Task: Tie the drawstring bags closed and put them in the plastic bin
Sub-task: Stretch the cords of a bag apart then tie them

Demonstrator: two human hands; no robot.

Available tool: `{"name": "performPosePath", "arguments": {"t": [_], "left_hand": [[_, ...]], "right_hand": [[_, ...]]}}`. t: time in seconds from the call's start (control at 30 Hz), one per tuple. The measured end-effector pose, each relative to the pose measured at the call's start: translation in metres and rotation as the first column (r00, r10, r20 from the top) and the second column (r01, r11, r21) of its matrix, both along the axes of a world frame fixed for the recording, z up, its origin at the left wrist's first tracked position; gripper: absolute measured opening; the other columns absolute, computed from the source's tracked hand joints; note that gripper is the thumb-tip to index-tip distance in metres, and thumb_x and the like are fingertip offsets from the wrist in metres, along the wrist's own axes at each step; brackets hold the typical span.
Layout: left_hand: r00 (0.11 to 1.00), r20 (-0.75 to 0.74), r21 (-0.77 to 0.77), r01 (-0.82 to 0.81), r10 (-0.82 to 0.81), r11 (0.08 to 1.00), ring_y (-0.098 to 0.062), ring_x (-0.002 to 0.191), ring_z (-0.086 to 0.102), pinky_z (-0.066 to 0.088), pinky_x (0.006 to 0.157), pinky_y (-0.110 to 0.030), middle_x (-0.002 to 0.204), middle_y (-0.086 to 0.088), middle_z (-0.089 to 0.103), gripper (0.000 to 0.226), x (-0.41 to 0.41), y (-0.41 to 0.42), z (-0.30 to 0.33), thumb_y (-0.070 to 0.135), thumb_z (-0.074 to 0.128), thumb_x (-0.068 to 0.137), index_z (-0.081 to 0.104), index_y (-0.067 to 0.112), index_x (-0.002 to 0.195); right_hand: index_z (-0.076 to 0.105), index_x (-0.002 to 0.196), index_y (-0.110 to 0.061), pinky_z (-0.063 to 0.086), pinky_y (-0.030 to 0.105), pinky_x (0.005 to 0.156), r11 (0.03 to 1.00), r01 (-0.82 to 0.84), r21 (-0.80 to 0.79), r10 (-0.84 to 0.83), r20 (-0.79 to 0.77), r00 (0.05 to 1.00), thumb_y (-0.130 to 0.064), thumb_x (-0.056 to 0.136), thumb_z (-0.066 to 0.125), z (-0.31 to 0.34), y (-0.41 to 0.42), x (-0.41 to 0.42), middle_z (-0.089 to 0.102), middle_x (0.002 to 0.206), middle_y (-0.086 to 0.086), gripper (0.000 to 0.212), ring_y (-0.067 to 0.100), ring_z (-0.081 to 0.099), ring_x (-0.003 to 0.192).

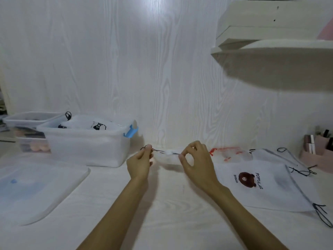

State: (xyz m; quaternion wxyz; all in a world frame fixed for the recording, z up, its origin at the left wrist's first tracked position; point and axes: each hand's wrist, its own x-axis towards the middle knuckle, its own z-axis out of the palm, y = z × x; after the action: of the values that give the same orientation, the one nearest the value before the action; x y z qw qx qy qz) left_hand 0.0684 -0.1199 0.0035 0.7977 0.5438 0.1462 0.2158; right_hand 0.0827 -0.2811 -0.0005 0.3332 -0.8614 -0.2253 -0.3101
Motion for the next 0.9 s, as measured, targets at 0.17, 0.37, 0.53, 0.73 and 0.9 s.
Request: {"name": "performPosePath", "arguments": {"t": [0.17,0.37,0.53,0.73,0.9], "left_hand": [[0.985,0.147,-0.159,0.109,-0.086,0.981,-0.009,0.082,0.066,0.054,0.071,-0.018,0.090,-0.004,0.070,0.012,0.043,0.000,0.042,0.013,0.057,0.094,0.067,0.007,0.096],[0.986,0.166,-0.304,0.051,0.001,0.951,-0.005,0.079,0.066,0.053,0.062,-0.014,0.086,0.001,0.070,0.013,0.088,0.007,0.065,0.014,0.055,0.095,0.066,0.007,0.095],[0.946,0.316,-0.076,0.103,-0.074,0.992,0.000,0.079,0.069,0.053,0.062,-0.012,0.090,0.004,0.072,0.018,0.095,0.002,0.069,0.017,0.049,0.098,0.064,0.014,0.088],[0.861,0.220,0.134,0.439,-0.458,0.888,-0.007,0.094,0.070,0.054,0.063,-0.017,0.096,0.001,0.075,0.025,0.100,0.015,0.066,0.019,0.033,0.103,0.047,0.015,0.083],[0.843,0.082,0.313,0.484,-0.531,0.817,-0.003,0.067,0.066,0.045,0.051,-0.014,0.078,0.007,0.073,0.021,0.094,0.016,0.067,0.021,0.038,0.101,0.054,0.014,0.088]], "right_hand": [[0.052,0.070,-0.017,0.043,0.013,0.087,0.882,-0.304,0.361,0.358,-0.091,0.929,-0.011,0.091,0.053,0.043,0.015,0.026,0.068,0.099,-0.009,0.023,0.003,0.060,0.099],[0.050,0.073,-0.028,0.047,0.028,0.074,0.990,-0.142,0.024,0.143,-0.243,0.960,-0.028,0.094,0.050,0.052,0.011,0.078,0.060,0.074,-0.012,0.021,0.003,0.057,0.071],[0.053,0.075,-0.028,0.052,0.036,0.076,0.999,-0.053,0.010,0.053,-0.346,0.937,-0.031,0.093,0.046,0.059,0.009,0.096,0.066,0.082,-0.007,0.019,0.014,0.064,0.079],[0.057,0.078,-0.014,0.051,0.030,0.073,0.978,-0.097,0.187,0.190,-0.582,0.791,-0.016,0.093,0.048,0.064,0.001,0.100,0.067,0.065,0.000,0.018,0.013,0.060,0.061],[0.056,0.080,-0.010,0.051,0.023,0.060,0.849,-0.071,0.523,0.461,-0.669,0.582,-0.014,0.093,0.051,0.069,-0.002,0.094,0.060,0.063,0.006,0.015,0.014,0.056,0.056]]}}
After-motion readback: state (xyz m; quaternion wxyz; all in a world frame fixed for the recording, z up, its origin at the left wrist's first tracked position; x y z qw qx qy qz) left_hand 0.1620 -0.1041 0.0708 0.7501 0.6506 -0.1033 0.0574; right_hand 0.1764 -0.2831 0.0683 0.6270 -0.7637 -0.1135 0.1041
